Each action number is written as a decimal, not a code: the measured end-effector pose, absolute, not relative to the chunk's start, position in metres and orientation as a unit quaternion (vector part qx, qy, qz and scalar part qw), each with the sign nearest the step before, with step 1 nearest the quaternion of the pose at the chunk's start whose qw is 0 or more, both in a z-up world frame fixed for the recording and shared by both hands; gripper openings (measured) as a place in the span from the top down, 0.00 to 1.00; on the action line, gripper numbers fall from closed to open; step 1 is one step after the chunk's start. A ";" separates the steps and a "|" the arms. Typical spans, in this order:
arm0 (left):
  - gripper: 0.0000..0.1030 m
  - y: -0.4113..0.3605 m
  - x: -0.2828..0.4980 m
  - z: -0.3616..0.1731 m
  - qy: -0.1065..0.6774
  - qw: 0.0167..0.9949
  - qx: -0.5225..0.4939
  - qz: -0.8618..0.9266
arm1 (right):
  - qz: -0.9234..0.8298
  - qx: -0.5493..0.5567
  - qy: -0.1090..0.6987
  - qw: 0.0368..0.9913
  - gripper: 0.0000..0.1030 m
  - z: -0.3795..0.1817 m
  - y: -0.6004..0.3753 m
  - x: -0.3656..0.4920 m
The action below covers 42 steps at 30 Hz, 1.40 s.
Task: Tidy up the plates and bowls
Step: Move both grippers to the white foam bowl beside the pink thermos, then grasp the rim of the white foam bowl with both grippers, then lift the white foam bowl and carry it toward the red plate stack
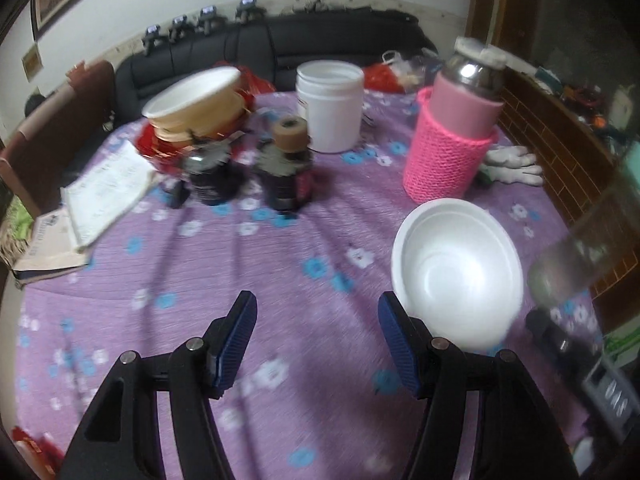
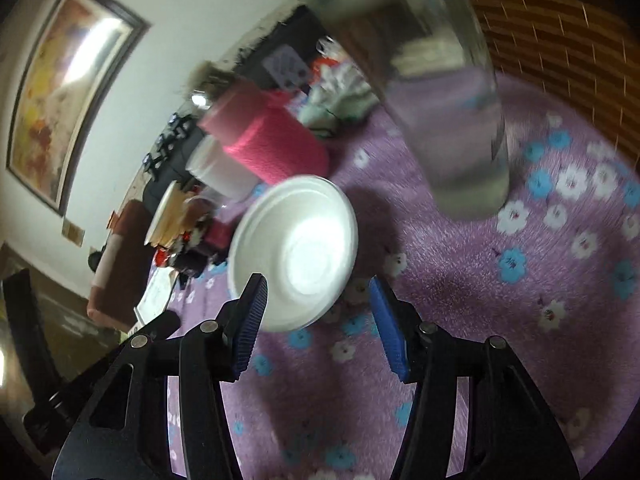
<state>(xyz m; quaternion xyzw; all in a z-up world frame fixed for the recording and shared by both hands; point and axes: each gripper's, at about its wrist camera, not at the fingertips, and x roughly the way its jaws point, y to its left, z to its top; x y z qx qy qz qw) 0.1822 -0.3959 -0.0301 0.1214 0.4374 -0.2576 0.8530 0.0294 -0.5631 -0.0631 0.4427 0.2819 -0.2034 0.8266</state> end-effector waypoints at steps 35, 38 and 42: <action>0.88 -0.436 0.188 -0.076 0.470 0.810 0.085 -0.340 | -0.194 0.485 0.259 0.812 0.91 -0.094 -0.581 0.055; 0.88 -0.430 0.185 -0.075 0.472 0.810 0.089 -0.336 | -0.185 0.499 0.264 0.804 0.93 -0.096 -0.581 0.054; 0.87 -0.420 0.181 -0.075 0.479 0.809 0.087 -0.329 | -0.180 0.505 0.274 0.798 0.95 -0.095 -0.578 0.053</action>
